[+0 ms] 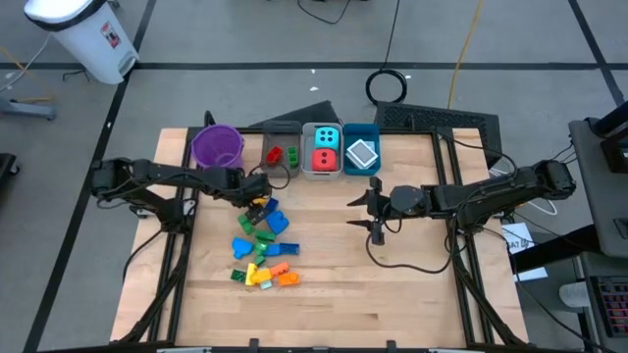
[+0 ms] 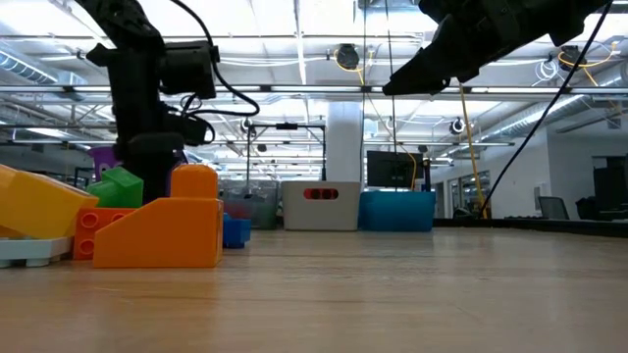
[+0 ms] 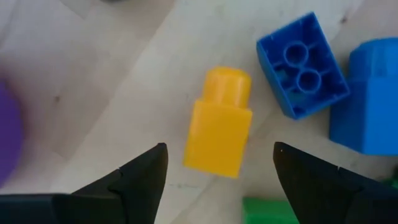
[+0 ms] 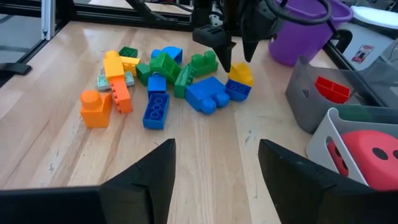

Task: Pick & Place Toys
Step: Put the yellow game piece into the black bin

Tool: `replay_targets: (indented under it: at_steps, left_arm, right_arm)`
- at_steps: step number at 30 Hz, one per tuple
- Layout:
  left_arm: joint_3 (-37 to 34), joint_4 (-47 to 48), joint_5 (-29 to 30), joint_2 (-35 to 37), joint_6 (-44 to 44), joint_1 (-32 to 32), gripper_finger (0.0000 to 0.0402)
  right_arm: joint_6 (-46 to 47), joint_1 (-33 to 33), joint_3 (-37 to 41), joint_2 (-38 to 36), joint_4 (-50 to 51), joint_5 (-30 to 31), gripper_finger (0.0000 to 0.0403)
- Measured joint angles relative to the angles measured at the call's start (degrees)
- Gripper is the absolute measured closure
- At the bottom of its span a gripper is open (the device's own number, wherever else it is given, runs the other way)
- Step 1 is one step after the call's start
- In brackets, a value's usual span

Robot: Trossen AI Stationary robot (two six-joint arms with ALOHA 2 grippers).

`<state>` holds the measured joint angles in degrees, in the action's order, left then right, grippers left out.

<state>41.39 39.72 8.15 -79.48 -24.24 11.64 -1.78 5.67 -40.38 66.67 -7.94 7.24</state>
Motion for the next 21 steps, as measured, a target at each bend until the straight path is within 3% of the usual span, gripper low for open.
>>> replay_targets:
  at_steps: [10,21]
  left_arm:
    - [-0.12,-0.59,0.63,0.00,0.74,-0.09,0.0136]
    - [-6.63,-8.83,0.86,-0.02,0.71,-0.09,0.0178]
  right_arm:
    - [0.00,0.00,0.04,0.00,0.00,-0.02,0.0202]
    - [0.00,0.00,0.04,0.00,-0.07,-0.02,0.0202]
